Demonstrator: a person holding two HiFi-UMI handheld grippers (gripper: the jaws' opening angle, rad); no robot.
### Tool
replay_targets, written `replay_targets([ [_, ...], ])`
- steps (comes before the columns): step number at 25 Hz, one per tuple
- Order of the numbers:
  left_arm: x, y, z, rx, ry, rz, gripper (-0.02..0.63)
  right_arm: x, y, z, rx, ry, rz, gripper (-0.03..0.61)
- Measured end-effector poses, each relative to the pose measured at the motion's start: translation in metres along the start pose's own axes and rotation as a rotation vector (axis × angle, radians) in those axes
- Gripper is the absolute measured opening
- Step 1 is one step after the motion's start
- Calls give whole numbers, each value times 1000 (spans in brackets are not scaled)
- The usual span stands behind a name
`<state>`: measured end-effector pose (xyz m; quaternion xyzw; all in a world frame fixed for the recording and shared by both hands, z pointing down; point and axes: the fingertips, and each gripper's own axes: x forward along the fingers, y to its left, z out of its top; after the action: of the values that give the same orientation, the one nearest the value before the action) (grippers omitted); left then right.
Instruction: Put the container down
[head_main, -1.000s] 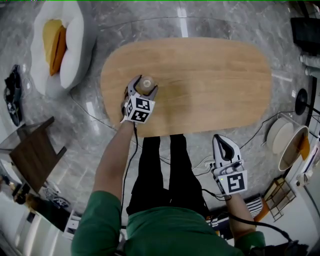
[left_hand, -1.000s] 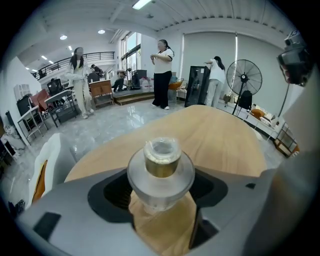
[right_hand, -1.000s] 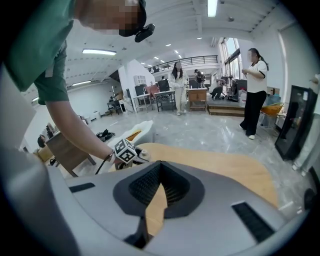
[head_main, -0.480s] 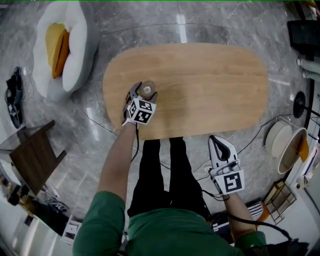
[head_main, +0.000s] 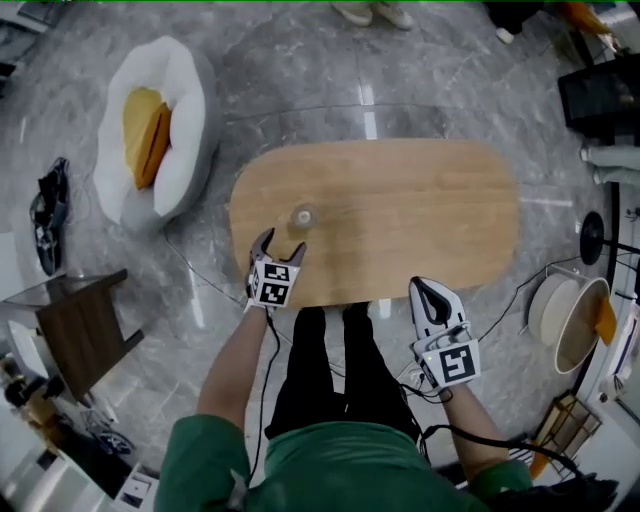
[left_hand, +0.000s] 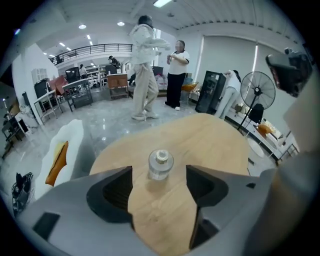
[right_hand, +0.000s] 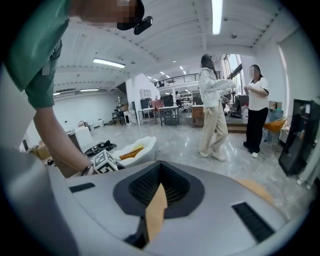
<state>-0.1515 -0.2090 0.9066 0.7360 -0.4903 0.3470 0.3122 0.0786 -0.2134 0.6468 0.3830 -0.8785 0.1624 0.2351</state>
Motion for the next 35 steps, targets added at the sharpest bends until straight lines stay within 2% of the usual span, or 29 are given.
replay_targets([
  [3,-63,-19,28,-34,-59,-11,345,-18,4,39,-14,-48,8,14],
  [8,-139,-37,111,-19,-227,-6,320,-28,-3,108,-62,-164,7,14],
  [11,-187,-56,159,-21,-319,-1,265,-42,-6,144,-81,-213,7,14],
  [15,-253,-91,209,1,-436,-27,117,-72,-3,176,-79,-262,-11,14],
  [17,-281,-104,230,11,-492,-37,87,-85,-2,187,-72,-285,-27,14],
  [22,-343,-122,261,-5,-587,-11,67,-118,9,208,-49,-316,-37,14],
  [26,-376,-122,292,5,-670,16,64,-132,10,236,-70,-375,-32,14],
  [31,-406,-119,317,26,-727,32,64,-142,12,265,-83,-418,-30,14],
  [35,-427,-121,318,20,-751,36,64,-154,21,277,-83,-438,-40,14],
])
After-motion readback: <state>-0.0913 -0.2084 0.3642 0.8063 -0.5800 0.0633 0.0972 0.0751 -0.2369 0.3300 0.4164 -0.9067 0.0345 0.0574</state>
